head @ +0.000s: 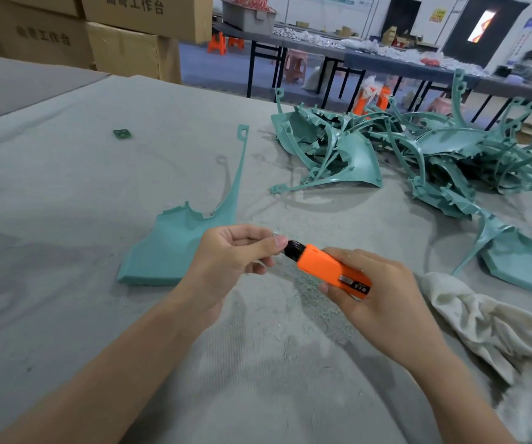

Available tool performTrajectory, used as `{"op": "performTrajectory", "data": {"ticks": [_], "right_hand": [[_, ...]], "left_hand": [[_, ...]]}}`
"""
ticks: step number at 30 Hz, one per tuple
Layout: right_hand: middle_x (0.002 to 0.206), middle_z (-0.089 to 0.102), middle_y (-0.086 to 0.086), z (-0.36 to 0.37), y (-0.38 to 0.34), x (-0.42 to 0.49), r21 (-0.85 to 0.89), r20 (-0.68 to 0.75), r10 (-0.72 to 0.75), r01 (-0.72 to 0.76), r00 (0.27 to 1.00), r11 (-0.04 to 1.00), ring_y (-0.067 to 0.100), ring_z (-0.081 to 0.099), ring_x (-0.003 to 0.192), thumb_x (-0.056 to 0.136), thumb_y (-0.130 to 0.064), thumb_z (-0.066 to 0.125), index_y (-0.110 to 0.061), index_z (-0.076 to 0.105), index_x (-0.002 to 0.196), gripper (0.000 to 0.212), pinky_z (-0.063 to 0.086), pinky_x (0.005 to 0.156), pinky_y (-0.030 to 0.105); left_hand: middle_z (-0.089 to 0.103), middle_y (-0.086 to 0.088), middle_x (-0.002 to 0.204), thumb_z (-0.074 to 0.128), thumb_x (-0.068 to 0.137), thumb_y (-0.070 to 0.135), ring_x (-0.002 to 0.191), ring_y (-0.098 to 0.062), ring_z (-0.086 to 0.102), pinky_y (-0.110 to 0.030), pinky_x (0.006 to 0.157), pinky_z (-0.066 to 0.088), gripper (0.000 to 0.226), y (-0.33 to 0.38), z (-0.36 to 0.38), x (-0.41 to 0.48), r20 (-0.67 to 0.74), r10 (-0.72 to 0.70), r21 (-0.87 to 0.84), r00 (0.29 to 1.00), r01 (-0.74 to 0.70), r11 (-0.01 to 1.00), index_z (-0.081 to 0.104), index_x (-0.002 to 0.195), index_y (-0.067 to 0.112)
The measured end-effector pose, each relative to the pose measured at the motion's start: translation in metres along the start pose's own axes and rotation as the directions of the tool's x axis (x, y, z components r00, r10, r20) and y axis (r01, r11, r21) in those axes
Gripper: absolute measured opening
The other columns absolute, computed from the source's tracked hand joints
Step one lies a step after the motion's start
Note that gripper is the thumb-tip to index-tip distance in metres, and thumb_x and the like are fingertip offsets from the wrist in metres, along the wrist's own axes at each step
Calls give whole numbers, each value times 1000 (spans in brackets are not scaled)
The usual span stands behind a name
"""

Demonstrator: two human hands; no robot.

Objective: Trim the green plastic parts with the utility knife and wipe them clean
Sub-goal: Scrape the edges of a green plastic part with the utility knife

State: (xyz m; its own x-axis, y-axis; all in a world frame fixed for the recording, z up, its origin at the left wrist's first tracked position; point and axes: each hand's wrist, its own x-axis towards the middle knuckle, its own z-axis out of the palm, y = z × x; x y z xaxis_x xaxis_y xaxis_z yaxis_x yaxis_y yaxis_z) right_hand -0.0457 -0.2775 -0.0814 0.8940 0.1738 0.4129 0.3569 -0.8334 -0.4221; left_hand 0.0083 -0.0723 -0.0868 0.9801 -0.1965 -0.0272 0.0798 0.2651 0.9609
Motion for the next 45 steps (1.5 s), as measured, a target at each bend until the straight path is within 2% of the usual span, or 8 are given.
{"op": "performTrajectory", "data": {"ticks": [12, 21, 25, 33, 37, 40, 42, 45], "right_hand": [[76, 65, -18, -6, 22, 4, 15, -111, 110, -109, 988, 994, 8, 56, 69, 76, -17, 83, -41, 66, 107, 43, 50, 64, 36], [78, 66, -14, -5, 22, 2, 25, -118, 120, -118, 986, 993, 8, 57, 70, 76, -16, 82, -39, 67, 108, 42, 50, 65, 36], [77, 66, -15, -6, 21, 2, 16, -129, 132, -131, 983, 991, 6, 58, 70, 77, -16, 82, -36, 70, 106, 37, 50, 65, 37], [76, 65, -15, -6, 20, 2, 20, -138, 139, -138, 981, 990, 10, 59, 70, 79, -16, 80, -34, 70, 106, 33, 51, 65, 40], [77, 66, -12, -6, 20, 2, 22, -139, 139, -137, 980, 990, 9, 59, 70, 78, -15, 79, -35, 70, 104, 33, 51, 65, 39], [77, 66, -13, -5, 19, 2, 23, -135, 141, -139, 981, 990, 8, 59, 70, 79, -15, 79, -34, 70, 104, 33, 51, 64, 39], [77, 67, -12, -5, 19, 2, 25, -139, 139, -136, 981, 990, 9, 59, 70, 79, -15, 79, -34, 70, 103, 32, 51, 64, 39], [75, 66, -12, -6, 18, 2, 29, -135, 131, -128, 982, 991, 8, 58, 67, 79, -14, 78, -33, 71, 103, 31, 50, 62, 37]], "left_hand": [[68, -5, 61, 83, 64, 14, 50, -10, 58, -18, 52, 50, 15, -4, -5, 6, -152, 85, 64, 985, -76, 995, 73, 73, 7], [69, 6, 109, 69, 78, -12, 96, -6, 63, -18, 82, 50, 54, -17, 5, -1, 200, 184, 481, 962, -261, 837, 66, 108, 33], [70, 9, 96, 78, 78, 21, 87, -6, 65, -24, 79, 50, 3, -12, 6, 0, 109, 273, 548, 956, -287, 786, 78, 74, 21], [66, 12, 74, 81, 70, 31, 66, -4, 59, -28, 69, 49, 19, -14, -2, 4, 25, 401, 572, 916, -342, 746, 70, 56, 27], [67, 12, 83, 82, 69, 1, 67, -9, 59, -21, 70, 49, 48, -16, -7, 5, 144, 369, 668, 918, -365, 649, 68, 103, 33], [69, 2, 60, 78, 78, 20, 52, -10, 63, -18, 55, 49, 8, -15, -5, 5, 140, 314, 596, 939, -333, 731, 73, 73, 21], [68, 0, 55, 72, 80, 34, 48, -11, 65, -13, 51, 47, 26, -19, -5, 6, 105, 283, 550, 953, -293, 782, 74, 67, 12], [73, 7, 94, 72, 81, -2, 79, -1, 70, -12, 72, 53, 34, -24, -8, 6, 190, 271, 627, 944, -329, 706, 71, 110, 15]]}}
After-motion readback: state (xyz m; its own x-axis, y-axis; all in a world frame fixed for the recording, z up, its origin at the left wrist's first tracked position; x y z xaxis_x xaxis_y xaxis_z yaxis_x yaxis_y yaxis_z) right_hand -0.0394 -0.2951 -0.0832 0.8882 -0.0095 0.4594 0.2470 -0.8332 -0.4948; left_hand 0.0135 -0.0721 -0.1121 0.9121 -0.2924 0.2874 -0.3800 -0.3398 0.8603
